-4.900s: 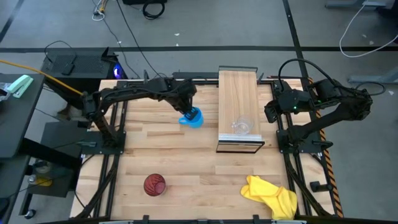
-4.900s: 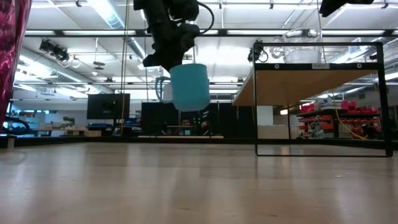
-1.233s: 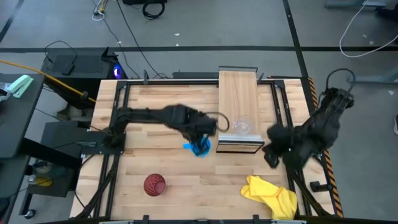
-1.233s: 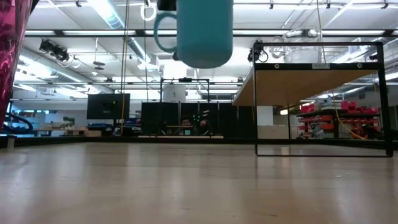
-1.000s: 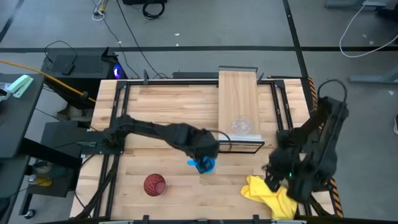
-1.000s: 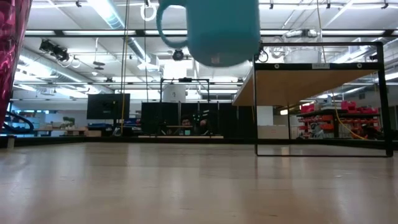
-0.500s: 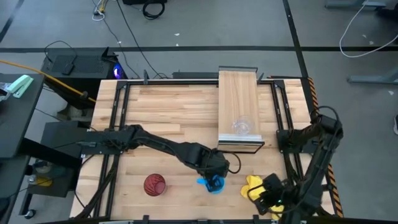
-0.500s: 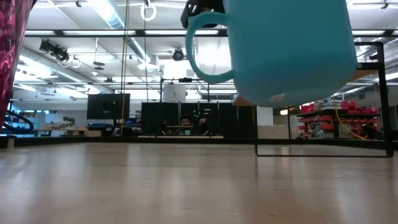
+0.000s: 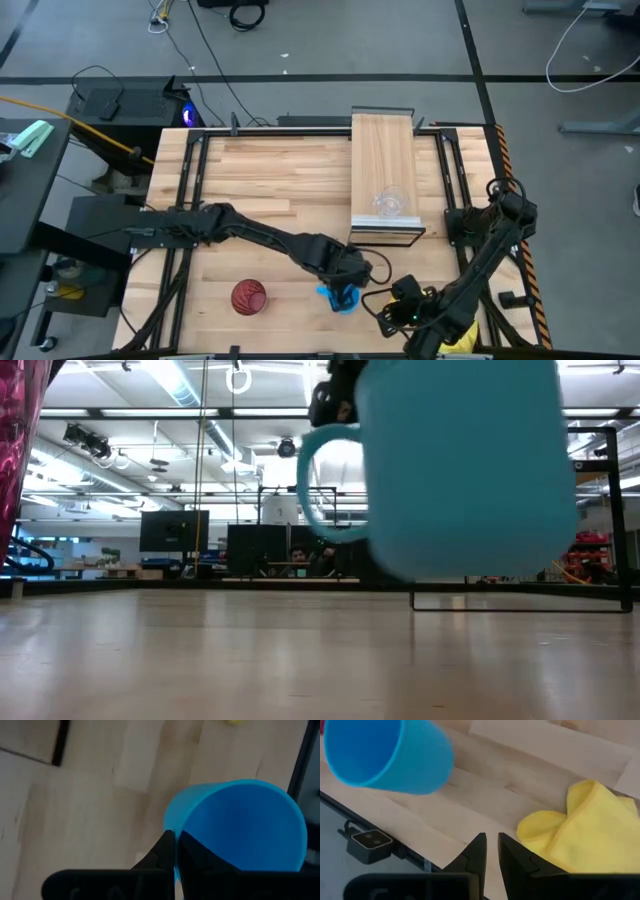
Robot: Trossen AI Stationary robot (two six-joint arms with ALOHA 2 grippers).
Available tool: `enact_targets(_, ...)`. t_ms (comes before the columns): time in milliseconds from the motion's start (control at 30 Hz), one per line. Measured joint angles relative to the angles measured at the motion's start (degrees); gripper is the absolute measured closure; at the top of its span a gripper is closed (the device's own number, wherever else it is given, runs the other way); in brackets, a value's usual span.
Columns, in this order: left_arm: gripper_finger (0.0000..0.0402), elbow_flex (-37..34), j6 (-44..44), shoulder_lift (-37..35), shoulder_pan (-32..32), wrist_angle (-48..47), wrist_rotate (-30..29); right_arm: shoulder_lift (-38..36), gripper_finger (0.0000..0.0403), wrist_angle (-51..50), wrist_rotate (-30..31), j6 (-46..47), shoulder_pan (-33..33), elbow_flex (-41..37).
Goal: Stack small to large cups/mugs on shelf
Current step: Put the blue cup on the shelf
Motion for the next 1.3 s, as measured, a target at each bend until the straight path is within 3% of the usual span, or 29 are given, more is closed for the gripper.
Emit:
enact_targets(800, 0.0386, 0.0, 3.6, 3.9, 1.4, 5.6, 2.8, 0.5, 0.0349, -0.3, 0.3, 0.9, -0.2, 0.0)
enact_targets(1300, 0.0304, 0.0, 3.7, 3.9, 1.6, 5.9, 3.1, 0.5, 0.0349, -0.8, 1.3, 0.9, -0.2, 0.0)
